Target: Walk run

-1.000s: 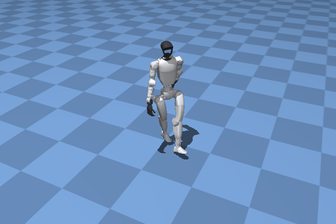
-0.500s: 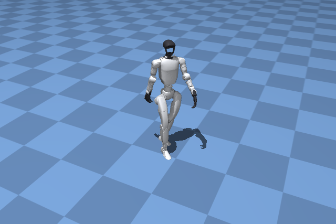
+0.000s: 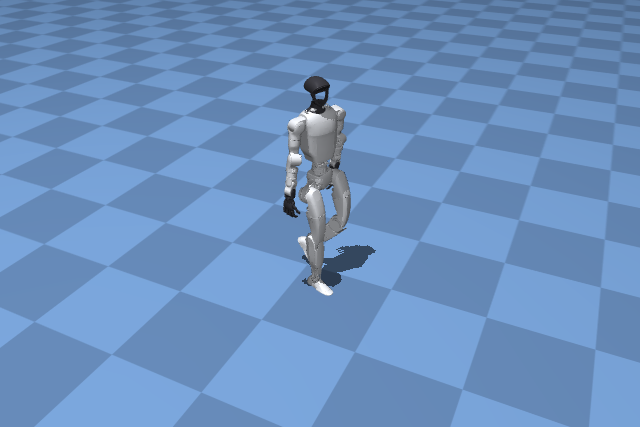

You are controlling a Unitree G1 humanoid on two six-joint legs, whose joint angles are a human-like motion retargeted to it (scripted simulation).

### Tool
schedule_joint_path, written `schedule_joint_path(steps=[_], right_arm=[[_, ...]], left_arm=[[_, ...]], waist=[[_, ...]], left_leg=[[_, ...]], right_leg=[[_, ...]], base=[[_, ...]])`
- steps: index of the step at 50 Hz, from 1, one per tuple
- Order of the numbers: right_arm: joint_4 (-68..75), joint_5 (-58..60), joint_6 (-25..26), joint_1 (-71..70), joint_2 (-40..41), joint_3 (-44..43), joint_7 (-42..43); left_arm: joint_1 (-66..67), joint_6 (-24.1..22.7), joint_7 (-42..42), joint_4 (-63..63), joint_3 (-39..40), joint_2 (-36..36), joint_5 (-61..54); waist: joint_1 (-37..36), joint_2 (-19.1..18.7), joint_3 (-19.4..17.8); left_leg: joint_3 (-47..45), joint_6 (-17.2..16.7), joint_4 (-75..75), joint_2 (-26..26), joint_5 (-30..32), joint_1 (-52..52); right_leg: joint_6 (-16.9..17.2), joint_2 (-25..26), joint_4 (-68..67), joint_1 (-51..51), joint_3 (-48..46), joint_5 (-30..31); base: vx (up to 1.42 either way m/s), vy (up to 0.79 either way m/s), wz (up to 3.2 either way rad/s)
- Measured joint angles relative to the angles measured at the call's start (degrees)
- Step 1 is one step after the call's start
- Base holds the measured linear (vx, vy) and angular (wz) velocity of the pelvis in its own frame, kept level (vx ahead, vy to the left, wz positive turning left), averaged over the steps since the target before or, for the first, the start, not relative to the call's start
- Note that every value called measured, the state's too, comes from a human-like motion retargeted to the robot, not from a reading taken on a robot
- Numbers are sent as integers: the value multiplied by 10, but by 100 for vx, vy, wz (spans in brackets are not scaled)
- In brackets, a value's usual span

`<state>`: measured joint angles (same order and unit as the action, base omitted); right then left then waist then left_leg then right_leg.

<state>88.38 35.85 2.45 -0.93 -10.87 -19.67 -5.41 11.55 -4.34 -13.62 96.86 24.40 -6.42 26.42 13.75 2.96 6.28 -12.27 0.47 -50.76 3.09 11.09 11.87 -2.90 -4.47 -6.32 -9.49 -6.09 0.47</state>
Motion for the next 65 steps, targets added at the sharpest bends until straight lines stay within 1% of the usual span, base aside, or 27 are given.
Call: schedule_joint_path(steps=[4,8,12,15,17,18,20,23,25,27,28,30,35,36,40,45,48,50,52,53,54,55,57,60,62,63,65], right_arm=[[-67,-14,-25,-39,-11,14,-5],[-117,-15,-38,-68,-26,14,2],[-141,-20,-45,-84,-35,15,6],[-142,-19,-46,-87,-32,16,-1],[-137,-6,-50,-83,-24,15,-9],[-133,4,-54,-81,-18,15,-15],[-118,32,-61,-72,-3,11,-24],[-80,72,-57,-48,21,21,-20],[-49,84,-53,-30,31,41,-6],[-18,90,-53,-15,28,60,1],[-5,96,-51,-8,24,61,-1],[12,113,-41,7,21,55,-5],[27,100,-37,80,24,25,25],[33,90,-38,92,25,18,26],[61,62,-33,128,29,-11,8],[90,49,-25,143,27,-20,-20],[90,57,-20,142,22,-16,-21],[90,59,-19,134,18,-9,-20],[90,61,-16,122,15,-8,-16],[88,61,-15,118,15,-11,-14],[86,59,-15,114,16,-13,-11],[83,56,-15,111,17,-15,-9],[81,39,-20,101,18,-15,-13],[79,4,-22,73,17,-16,-36],[66,-10,-18,48,19,-10,-44],[58,-15,-17,38,21,-7,-43],[30,-30,-21,6,22,2,-32]], left_arm=[[55,-3,-4,-1,23,3,-5],[84,-2,7,5,45,3,-18],[87,12,5,5,61,12,-39],[75,15,-9,5,67,21,-54],[62,11,-17,4,68,29,-58],[57,7,-19,0,69,34,-57],[47,-8,-21,-12,71,40,-52],[31,-38,-10,-22,67,34,-62],[7,-47,6,-25,53,24,-91],[-25,-52,19,-35,37,14,-125],[-41,-54,21,-45,29,9,-140],[-79,-59,24,-74,19,0,-159],[-169,-80,1,-151,-17,-15,-177],[-187,-83,-7,-164,-26,-20,-180],[-242,-101,-27,-211,-58,-40,-192],[-263,-123,-28,-240,-73,-60,-189],[-247,-128,-15,-226,-66,-61,-178],[-229,-125,-6,-201,-54,-58,-168],[-202,-113,-2,-162,-42,-53,-155],[-185,-106,-2,-140,-37,-51,-148],[-167,-98,-3,-117,-33,-49,-139],[-148,-91,-3,-94,-30,-48,-128],[-107,-67,5,-53,-21,-44,-88],[-53,-23,37,-5,-18,-30,-26],[-23,-10,31,5,-12,-25,2],[-11,-8,22,5,-10,-23,12],[15,-5,-11,4,-5,-13,39]], waist=[[-55,5,-16],[-84,-10,-33],[-98,-13,-45],[-104,-3,-47],[-119,8,-46],[-129,16,-43],[-144,29,-32],[-155,49,-6],[-139,35,-1],[-122,13,-6],[-110,11,-10],[-100,-25,-6],[-52,-65,-5],[-39,-65,-6],[-2,-48,-12],[26,-23,-36],[32,-19,-45],[31,-23,-42],[34,-27,-30],[41,-29,-24],[57,-32,-19],[77,-36,-15],[78,-46,1],[68,-39,6],[56,-14,12],[50,-7,15],[50,-5,13]], left_leg=[[-31,24,108,8,-75,68],[-91,58,300,5,-95,90],[-139,61,458,50,-146,98],[-202,60,514,72,-174,88],[-220,92,501,70,-158,76],[-227,115,489,67,-152,72],[-224,136,482,65,-112,71],[-162,145,453,59,-136,72],[-122,145,422,40,-158,68],[-130,145,408,19,-176,37],[-121,145,409,28,-185,15],[-83,145,421,8,-186,2],[-2,141,436,5,-195,-43],[22,140,439,12,-197,-52],[95,140,443,47,-211,-90],[158,126,447,76,-231,-166],[179,111,445,80,-240,-209],[180,98,442,76,-234,-226],[182,75,433,73,-209,-232],[188,61,424,72,-190,-237],[203,43,410,69,-162,-240],[220,22,392,64,-129,-243],[224,-26,340,59,-19,-229],[193,-101,176,63,124,-165],[130,-113,86,58,186,-119],[107,-102,64,50,188,-102],[77,-49,-3,24,102,-39]], right_leg=[[-8,24,25,42,-15,-17],[-12,64,41,89,-39,-46],[-8,88,47,134,-74,-74],[5,93,42,161,-98,-82],[16,94,31,173,-95,-68],[23,90,24,177,-91,-56],[45,82,7,186,-102,-13],[93,58,-43,188,-128,128],[124,79,-117,161,-89,233],[128,115,-228,115,-49,295],[123,119,-304,85,-34,295],[104,157,-338,38,-21,278],[27,88,-371,-65,-70,112],[26,68,-345,-79,-78,90],[45,4,-196,-120,-74,78],[59,4,-26,-166,40,28],[131,8,52,-179,75,14],[133,4,62,-183,28,14],[69,19,33,-183,31,25],[64,7,19,-178,-21,28],[63,9,12,-170,-20,47],[64,16,9,-161,8,74],[53,31,-20,-150,53,61],[26,13,-31,-110,20,29],[15,-7,-22,-85,-4,20],[8,-1,-22,-76,18,10],[-7,8,-15,-44,6,-12]], base=[[61,-17,-19],[59,-14,44],[71,-17,67],[58,-18,55],[86,-20,-5],[95,-21,-33],[89,-23,-46],[110,-21,-43],[90,-1,51],[89,-4,118],[95,-2,148],[82,5,134],[66,-2,184],[66,-12,223],[60,-20,175],[72,-30,112],[69,-30,46],[83,-40,4],[78,-34,26],[95,-43,86],[104,-49,137],[90,-41,122],[82,-38,64],[94,-45,43],[79,-35,2],[74,-32,14],[65,-28,54]])
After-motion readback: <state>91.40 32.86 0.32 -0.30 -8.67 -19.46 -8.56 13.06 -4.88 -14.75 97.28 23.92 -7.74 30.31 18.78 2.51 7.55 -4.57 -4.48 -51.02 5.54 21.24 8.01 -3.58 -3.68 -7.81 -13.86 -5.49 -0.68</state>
